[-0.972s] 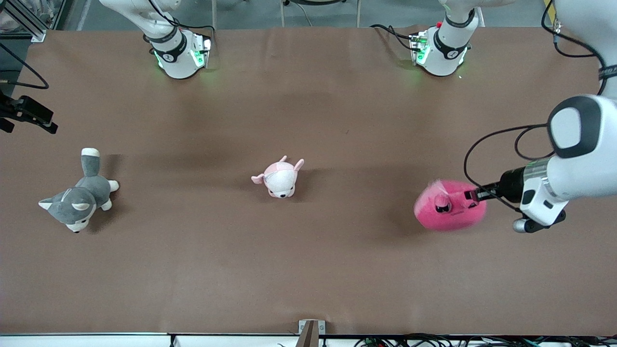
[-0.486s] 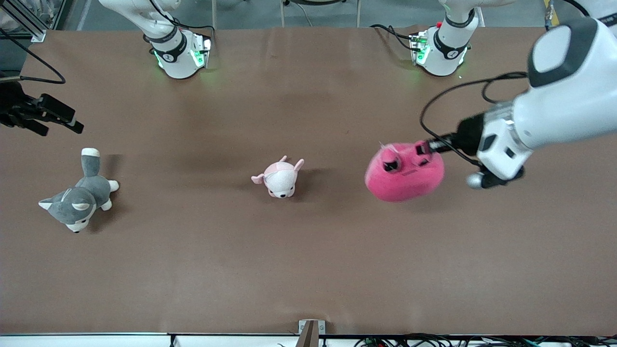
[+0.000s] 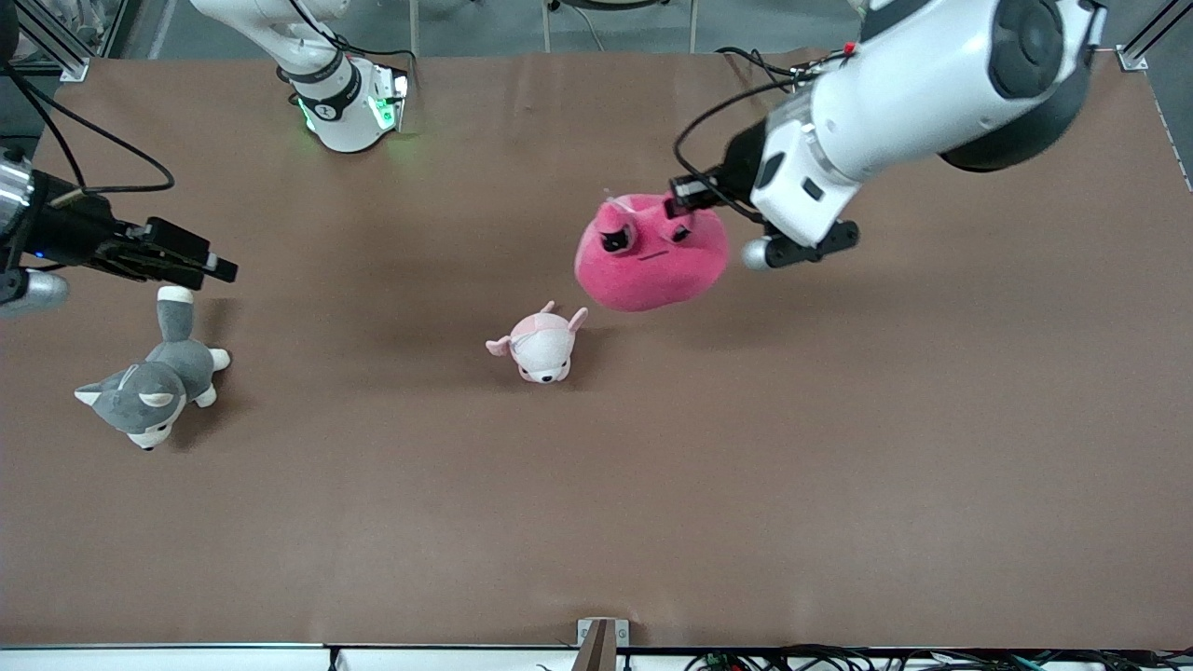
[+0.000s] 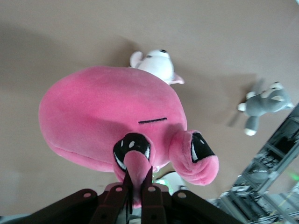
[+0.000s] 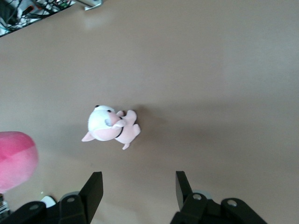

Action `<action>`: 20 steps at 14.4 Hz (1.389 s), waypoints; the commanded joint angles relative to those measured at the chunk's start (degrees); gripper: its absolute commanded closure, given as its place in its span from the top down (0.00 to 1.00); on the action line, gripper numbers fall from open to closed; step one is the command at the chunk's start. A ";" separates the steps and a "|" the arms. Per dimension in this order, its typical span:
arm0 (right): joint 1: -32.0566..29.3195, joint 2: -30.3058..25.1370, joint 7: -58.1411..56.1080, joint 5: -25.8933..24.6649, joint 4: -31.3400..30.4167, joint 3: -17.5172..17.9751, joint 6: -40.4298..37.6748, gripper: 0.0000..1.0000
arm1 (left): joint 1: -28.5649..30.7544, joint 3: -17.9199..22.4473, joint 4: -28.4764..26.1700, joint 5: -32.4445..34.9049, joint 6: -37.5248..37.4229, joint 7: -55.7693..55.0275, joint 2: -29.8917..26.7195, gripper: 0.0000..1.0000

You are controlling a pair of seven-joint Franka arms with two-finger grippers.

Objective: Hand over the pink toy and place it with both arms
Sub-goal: 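Lift the pink plush with the left gripper while the right gripper approaches, then close the right gripper on the pink plush beside the left gripper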

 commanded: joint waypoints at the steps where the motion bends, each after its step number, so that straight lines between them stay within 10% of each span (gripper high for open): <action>1: 3.72 -0.67 3.33 1.78 0.62 -0.32 0.22 0.71 | -3.90 -0.34 1.27 -0.95 4.69 -3.73 1.58 0.00; 20: 20.60 1.43 23.82 1.69 5.90 -0.15 -2.52 0.68 | -15.07 -0.25 2.32 -0.95 18.15 -3.03 7.73 0.00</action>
